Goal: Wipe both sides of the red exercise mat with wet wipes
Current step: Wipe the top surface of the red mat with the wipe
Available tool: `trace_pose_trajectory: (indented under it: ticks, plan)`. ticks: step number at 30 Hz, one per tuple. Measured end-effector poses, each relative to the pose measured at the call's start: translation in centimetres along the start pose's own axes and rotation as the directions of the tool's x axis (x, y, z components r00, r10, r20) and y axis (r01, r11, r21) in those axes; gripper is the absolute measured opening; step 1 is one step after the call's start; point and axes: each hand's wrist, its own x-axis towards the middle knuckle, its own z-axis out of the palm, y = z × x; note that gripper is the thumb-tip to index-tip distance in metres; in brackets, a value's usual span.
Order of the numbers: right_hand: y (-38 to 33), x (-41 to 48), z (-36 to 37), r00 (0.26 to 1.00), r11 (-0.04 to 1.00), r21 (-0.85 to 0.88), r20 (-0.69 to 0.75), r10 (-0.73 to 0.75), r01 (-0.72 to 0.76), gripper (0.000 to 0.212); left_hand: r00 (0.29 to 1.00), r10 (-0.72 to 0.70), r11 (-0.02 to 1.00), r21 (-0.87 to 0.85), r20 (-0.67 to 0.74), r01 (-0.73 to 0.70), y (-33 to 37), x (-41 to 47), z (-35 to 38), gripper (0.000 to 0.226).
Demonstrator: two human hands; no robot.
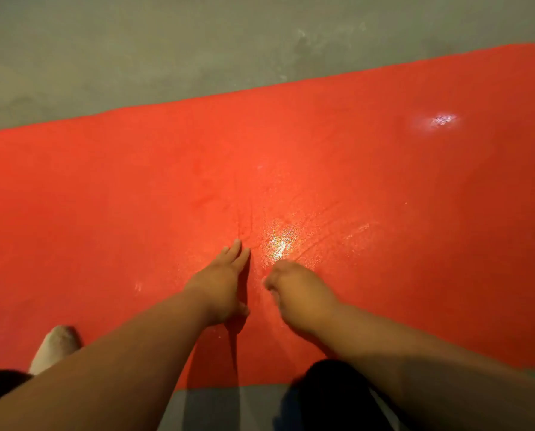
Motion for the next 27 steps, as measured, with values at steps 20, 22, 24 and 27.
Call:
trace_pose_trajectory:
  ticks: [20, 22, 24, 27]
  plan:
    - [0.0, -0.7, 1.0, 0.99, 0.993, 0.029, -0.076, 0.115, -0.113, 0.022, 0.981, -0.089, 0.995, -0.03, 0.169, 0.096, -3.9, -8.1, 4.6, 0.118]
    - [5.1, -1.0, -2.8, 0.863, 0.914, 0.064, -0.308, 0.401, -0.401, 0.016, 0.974, -0.089, 0.996, -0.005, 0.21, 0.092, -3.9, -8.3, 4.5, 0.119]
    - [7.6, -2.1, -5.2, 0.773, 0.842, 0.062, -0.366, 0.519, -0.536, 0.015, 0.971, -0.095, 0.995, 0.028, 0.217, 0.091, -3.8, -8.0, 4.7, 0.12]
    - [5.1, -3.1, -3.3, 0.872, 0.89, -0.08, -0.256, 0.417, -0.449, 0.017, 0.968, -0.118, 0.992, 0.071, 0.221, 0.105, -3.1, -8.0, 5.0, 0.122]
